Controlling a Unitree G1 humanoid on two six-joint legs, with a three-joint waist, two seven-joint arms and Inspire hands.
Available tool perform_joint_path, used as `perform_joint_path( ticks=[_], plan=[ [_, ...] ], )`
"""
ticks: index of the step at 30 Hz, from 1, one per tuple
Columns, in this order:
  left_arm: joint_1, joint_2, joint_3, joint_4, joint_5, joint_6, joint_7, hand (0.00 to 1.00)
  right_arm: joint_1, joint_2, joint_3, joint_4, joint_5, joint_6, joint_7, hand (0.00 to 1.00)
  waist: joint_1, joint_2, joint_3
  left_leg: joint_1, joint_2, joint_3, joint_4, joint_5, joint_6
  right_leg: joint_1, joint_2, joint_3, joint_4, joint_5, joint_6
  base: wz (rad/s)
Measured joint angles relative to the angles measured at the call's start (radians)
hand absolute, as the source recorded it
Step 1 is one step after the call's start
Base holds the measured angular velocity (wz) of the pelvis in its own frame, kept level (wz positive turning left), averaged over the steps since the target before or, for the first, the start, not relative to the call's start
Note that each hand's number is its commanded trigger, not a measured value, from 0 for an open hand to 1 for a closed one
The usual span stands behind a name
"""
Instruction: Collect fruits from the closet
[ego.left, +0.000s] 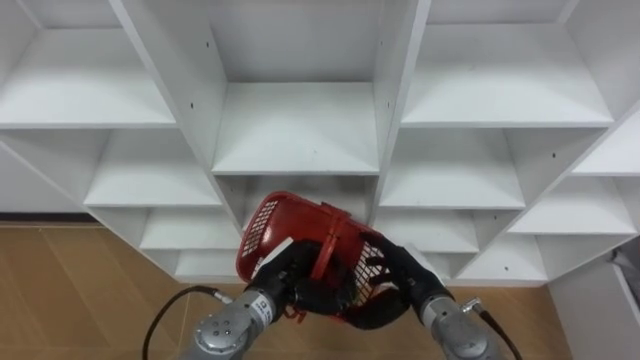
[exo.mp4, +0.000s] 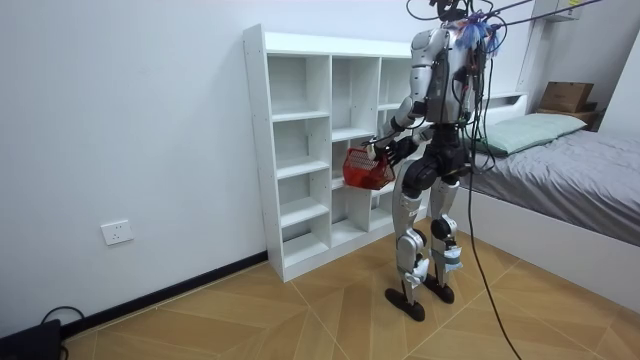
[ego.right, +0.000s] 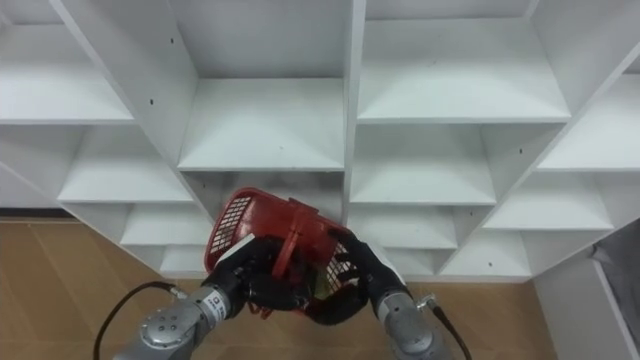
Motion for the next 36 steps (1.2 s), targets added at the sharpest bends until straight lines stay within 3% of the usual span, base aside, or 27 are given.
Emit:
perform_joint_path(
  ticks=[6, 10, 15, 18, 22, 27, 33, 36],
  plan=[
    [0.010, 0.011, 0.004, 0.002, 0.003, 0.004, 0.000, 1.00, 0.001, 0.000, -0.002, -0.001, -0.005, 0.007, 0.018, 0.00, 0.000, -0.006, -0.0039, 0.001, 0.000, 0.000, 0.000, 0.000, 0.000, 0.000, -0.003, 0.001, 0.000, 0.000, 0.000, 0.00],
    [0.052, 0.018, 0.021, 0.002, 0.006, 0.005, 0.001, 1.00, 0.019, -0.002, -0.001, -0.014, -0.013, 0.012, 0.055, 0.00, 0.001, -0.016, -0.0098, 0.006, 0.000, 0.000, 0.000, 0.000, 0.000, 0.004, -0.006, 0.001, 0.000, -0.001, 0.000, 0.00],
    [0.077, 0.040, 0.022, 0.023, 0.005, 0.006, 0.010, 1.00, 0.028, -0.008, 0.017, -0.020, -0.003, 0.042, 0.104, 0.00, 0.001, -0.022, -0.0081, 0.021, 0.001, 0.000, -0.001, 0.000, 0.000, 0.019, -0.006, 0.001, 0.001, -0.001, 0.000, 0.00],
    [0.076, 0.045, 0.042, 0.119, 0.006, 0.003, 0.030, 1.00, 0.043, -0.010, 0.019, -0.012, 0.005, 0.042, 0.133, 0.00, 0.005, -0.037, -0.0037, 0.048, 0.000, -0.003, -0.006, -0.001, 0.000, 0.049, 0.002, 0.001, -0.006, -0.004, 0.002, 0.03],
    [0.079, 0.055, 0.061, 0.198, 0.006, 0.003, 0.032, 1.00, 0.082, -0.011, 0.014, -0.024, 0.012, 0.042, 0.154, 0.00, 0.005, -0.047, -0.0068, 0.052, -0.001, -0.011, -0.008, -0.001, -0.001, 0.058, 0.004, -0.002, -0.018, -0.004, 0.002, 0.06],
    [0.093, 0.056, 0.089, 0.242, 0.013, 0.003, 0.053, 1.00, 0.117, -0.018, -0.021, -0.053, 0.049, 0.038, 0.159, 0.00, 0.005, -0.042, -0.0080, 0.057, -0.001, -0.010, -0.011, -0.001, -0.001, 0.063, 0.004, 0.001, -0.018, -0.003, 0.001, 0.00],
    [0.134, 0.058, 0.140, 0.275, 0.014, -0.001, 0.097, 1.00, 0.156, -0.054, -0.044, -0.087, 0.050, 0.035, 0.145, 0.00, 0.005, -0.039, -0.0080, 0.073, 0.000, -0.001, -0.025, -0.002, -0.002, 0.073, 0.004, 0.003, -0.022, -0.004, 0.002, -0.03],
    [0.166, 0.058, 0.179, 0.279, 0.032, -0.012, 0.125, 1.00, 0.190, -0.054, -0.080, -0.095, 0.071, 0.013, 0.111, 0.00, -0.001, -0.038, -0.0081, 0.100, -0.003, -0.002, -0.040, -0.003, -0.002, 0.098, 0.005, 0.005, -0.035, -0.005, 0.003, 0.00]
  ],
)
